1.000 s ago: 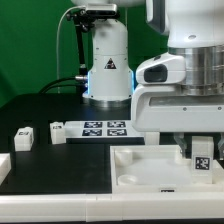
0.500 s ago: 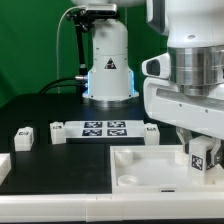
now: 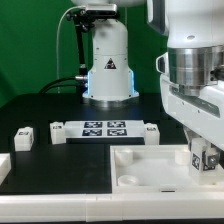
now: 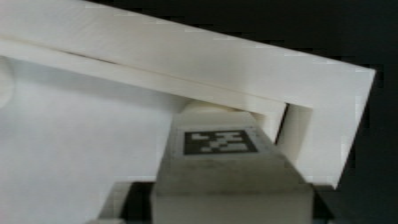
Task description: Assemble one leg
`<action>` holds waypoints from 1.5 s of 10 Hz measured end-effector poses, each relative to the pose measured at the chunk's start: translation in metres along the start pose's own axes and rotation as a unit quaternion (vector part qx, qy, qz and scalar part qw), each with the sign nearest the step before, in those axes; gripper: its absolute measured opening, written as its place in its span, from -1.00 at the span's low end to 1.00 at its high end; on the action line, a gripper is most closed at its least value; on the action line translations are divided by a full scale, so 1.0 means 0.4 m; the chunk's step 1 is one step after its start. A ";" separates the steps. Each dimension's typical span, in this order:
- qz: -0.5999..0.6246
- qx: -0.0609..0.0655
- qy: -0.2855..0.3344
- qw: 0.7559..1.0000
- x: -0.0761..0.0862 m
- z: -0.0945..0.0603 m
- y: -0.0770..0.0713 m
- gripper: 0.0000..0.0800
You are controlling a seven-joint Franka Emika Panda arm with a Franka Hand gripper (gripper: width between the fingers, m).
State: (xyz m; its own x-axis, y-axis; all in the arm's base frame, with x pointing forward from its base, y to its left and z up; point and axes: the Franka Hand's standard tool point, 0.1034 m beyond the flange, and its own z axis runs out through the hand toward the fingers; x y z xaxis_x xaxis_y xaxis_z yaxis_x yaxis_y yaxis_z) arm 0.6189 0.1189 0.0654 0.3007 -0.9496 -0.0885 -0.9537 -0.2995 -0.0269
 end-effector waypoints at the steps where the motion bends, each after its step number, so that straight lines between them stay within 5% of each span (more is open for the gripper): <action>1: -0.012 0.000 0.000 1.000 -0.001 0.000 0.000 -0.12; 2: -0.066 0.000 0.000 0.998 -0.002 0.000 0.000 0.41; 4: -0.177 0.000 0.001 0.984 -0.003 0.000 0.000 0.58; 8: -0.385 -0.001 0.000 0.923 -0.012 0.001 -0.001 0.62; 15: -0.666 -0.005 0.004 0.746 -0.001 -0.002 -0.003 0.62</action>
Offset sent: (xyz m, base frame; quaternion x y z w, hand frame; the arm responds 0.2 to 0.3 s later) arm -0.0030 0.0017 0.0021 0.0046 0.0045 -0.2183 0.9759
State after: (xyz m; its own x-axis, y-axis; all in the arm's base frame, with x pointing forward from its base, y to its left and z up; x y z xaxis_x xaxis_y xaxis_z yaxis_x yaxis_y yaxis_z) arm 0.6199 0.1193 0.0664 0.9817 0.1895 0.0170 0.1903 -0.9786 -0.0782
